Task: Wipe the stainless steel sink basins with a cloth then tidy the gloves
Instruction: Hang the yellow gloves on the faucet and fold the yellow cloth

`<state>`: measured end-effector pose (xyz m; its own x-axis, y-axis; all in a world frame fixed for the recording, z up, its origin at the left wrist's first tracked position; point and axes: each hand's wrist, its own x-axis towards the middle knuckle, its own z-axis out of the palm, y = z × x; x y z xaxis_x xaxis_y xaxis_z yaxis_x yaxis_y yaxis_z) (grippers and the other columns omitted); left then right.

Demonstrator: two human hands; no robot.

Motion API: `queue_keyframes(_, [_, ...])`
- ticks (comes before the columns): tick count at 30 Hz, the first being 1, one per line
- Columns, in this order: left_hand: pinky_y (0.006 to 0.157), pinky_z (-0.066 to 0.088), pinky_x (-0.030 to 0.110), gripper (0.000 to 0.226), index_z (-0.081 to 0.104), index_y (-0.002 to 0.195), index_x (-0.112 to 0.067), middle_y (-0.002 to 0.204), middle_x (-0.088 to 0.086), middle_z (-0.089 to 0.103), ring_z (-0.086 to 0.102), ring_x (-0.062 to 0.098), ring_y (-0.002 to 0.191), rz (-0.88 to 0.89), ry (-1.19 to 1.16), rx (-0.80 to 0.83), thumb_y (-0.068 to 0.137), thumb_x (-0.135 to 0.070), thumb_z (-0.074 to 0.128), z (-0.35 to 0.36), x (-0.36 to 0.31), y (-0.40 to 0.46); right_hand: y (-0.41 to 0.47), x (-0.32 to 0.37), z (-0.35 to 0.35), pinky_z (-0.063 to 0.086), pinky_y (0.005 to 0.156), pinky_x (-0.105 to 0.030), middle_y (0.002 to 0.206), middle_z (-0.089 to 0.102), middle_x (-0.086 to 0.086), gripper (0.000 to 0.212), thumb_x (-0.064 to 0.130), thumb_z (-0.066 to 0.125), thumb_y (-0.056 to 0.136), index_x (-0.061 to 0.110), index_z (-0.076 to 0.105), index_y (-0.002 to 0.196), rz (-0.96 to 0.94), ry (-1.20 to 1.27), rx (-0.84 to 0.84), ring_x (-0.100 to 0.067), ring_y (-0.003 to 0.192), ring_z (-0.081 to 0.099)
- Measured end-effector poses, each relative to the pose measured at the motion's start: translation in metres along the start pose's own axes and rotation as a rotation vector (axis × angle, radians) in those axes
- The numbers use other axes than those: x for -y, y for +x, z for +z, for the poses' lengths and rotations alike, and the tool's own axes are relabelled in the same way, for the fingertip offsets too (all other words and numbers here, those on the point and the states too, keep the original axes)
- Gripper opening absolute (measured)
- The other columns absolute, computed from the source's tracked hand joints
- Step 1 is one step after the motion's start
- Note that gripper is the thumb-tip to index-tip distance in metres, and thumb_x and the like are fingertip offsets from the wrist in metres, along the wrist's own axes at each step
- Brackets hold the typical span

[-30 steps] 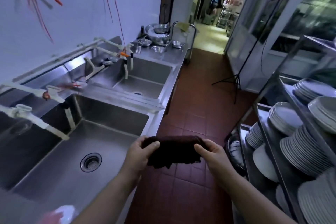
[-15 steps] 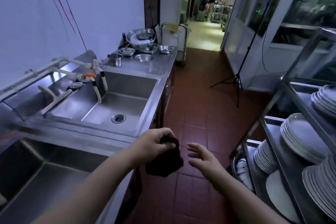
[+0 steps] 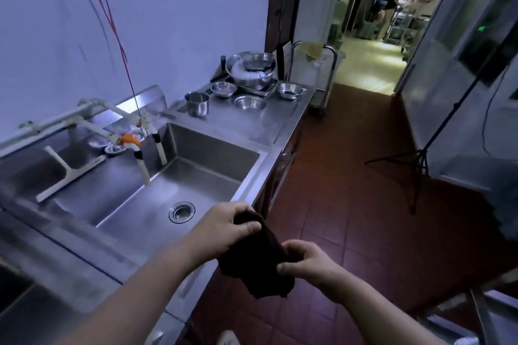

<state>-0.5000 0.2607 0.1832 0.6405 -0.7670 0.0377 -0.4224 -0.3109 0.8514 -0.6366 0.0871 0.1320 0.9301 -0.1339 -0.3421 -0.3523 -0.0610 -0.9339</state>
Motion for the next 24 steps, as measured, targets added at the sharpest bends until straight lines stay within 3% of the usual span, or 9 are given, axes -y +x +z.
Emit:
queue_keyframes(2, [0.066, 0.047, 0.015, 0.009, 0.066, 0.079, -0.027, 0.076, -0.009, 0.069, 0.062, 0.001, 0.073, -0.055, -0.025, -0.078, 0.084, -0.02, 0.068, -0.01, 0.019, 0.033, 0.042, 0.009, -0.014, 0.045, 0.06, -0.019, 0.065, 0.061, 0.007, 0.016, 0.004, 0.071, 0.066, 0.015, 0.062, 0.074, 0.008, -0.022, -0.003, -0.008, 0.063, 0.056])
queue_keyframes(6, [0.056, 0.042, 0.009, 0.014, 0.061, 0.076, -0.025, 0.066, -0.01, 0.064, 0.057, -0.004, 0.061, -0.195, -0.12, -0.213, 0.089, -0.02, 0.062, -0.041, 0.061, 0.101, 0.134, 0.038, -0.045, 0.048, 0.055, -0.027, 0.062, 0.061, -0.008, 0.014, 0.004, 0.071, 0.064, 0.006, 0.06, 0.072, 0.027, 0.033, -0.081, -0.019, 0.056, 0.057])
queue_keyframes(9, [0.064, 0.048, 0.021, 0.013, 0.061, 0.084, -0.017, 0.078, -0.003, 0.067, 0.063, 0.008, 0.074, -0.335, -0.243, -0.264, 0.094, -0.021, 0.054, -0.063, 0.087, 0.149, 0.2, 0.066, -0.066, 0.045, 0.057, -0.032, 0.062, 0.061, -0.016, 0.016, 0.011, 0.073, 0.061, 0.004, 0.064, 0.071, 0.02, 0.136, -0.154, -0.025, 0.058, 0.057])
queue_keyframes(12, [0.076, 0.051, 0.032, 0.014, 0.064, 0.094, -0.015, 0.09, 0.003, 0.07, 0.066, 0.018, 0.087, -0.429, -0.389, -0.34, 0.096, -0.023, 0.051, -0.079, 0.105, 0.189, 0.26, 0.087, -0.08, 0.049, 0.067, -0.043, 0.078, 0.065, -0.027, 0.021, 0.012, 0.075, 0.073, -0.004, 0.069, 0.085, 0.035, 0.239, -0.151, -0.037, 0.07, 0.061])
queue_keyframes(14, [0.075, 0.053, 0.032, 0.016, 0.064, 0.097, -0.015, 0.093, 0.003, 0.071, 0.067, 0.018, 0.088, -0.51, -0.458, -0.39, 0.096, -0.024, 0.051, -0.087, 0.119, 0.211, 0.296, 0.096, -0.083, 0.055, 0.068, -0.044, 0.088, 0.069, -0.025, 0.022, 0.016, 0.065, 0.088, -0.003, 0.066, 0.096, 0.07, 0.224, -0.162, -0.036, 0.076, 0.066])
queue_keyframes(16, [0.075, 0.055, 0.033, 0.018, 0.064, 0.098, -0.011, 0.095, 0.007, 0.072, 0.068, 0.02, 0.088, -0.632, -0.607, -0.422, 0.096, -0.023, 0.051, -0.091, 0.135, 0.229, 0.331, 0.102, -0.082, 0.057, 0.076, -0.041, 0.089, 0.071, -0.014, 0.021, 0.024, 0.057, 0.094, 0.005, 0.064, 0.099, 0.104, 0.104, -0.164, -0.026, 0.08, 0.069])
queue_keyframes(19, [0.064, 0.056, 0.028, 0.009, 0.063, 0.096, -0.005, 0.084, 0.009, 0.074, 0.071, 0.02, 0.076, -0.766, -0.857, -0.399, 0.092, -0.011, 0.057, -0.091, 0.163, 0.251, 0.385, 0.111, -0.079, 0.052, 0.067, -0.027, 0.083, 0.065, 0.0, 0.022, 0.034, 0.046, 0.098, 0.016, 0.058, 0.094, 0.112, -0.239, -0.129, -0.012, 0.073, 0.064])
queue_keyframes(21, [0.056, 0.053, 0.026, 0.007, 0.061, 0.092, -0.006, 0.073, 0.005, 0.073, 0.07, 0.017, 0.066, -0.8, -0.9, -0.399, 0.088, -0.001, 0.058, -0.086, 0.182, 0.263, 0.423, 0.112, -0.081, 0.045, 0.067, -0.026, 0.087, 0.063, 0.001, 0.023, 0.035, 0.044, 0.098, 0.016, 0.056, 0.094, 0.075, -0.446, -0.12, -0.011, 0.077, 0.059])
queue_keyframes(24, [0.055, 0.051, 0.03, 0.019, 0.057, 0.094, -0.007, 0.084, 0.009, 0.069, 0.067, 0.021, 0.071, -0.854, -0.904, -0.527, 0.086, 0.009, 0.052, -0.077, 0.207, 0.292, 0.481, 0.108, -0.089, 0.04, 0.075, -0.029, 0.093, 0.062, 0.001, 0.02, 0.035, 0.046, 0.097, 0.017, 0.054, 0.097, 0.041, -0.561, -0.078, -0.015, 0.087, 0.057])
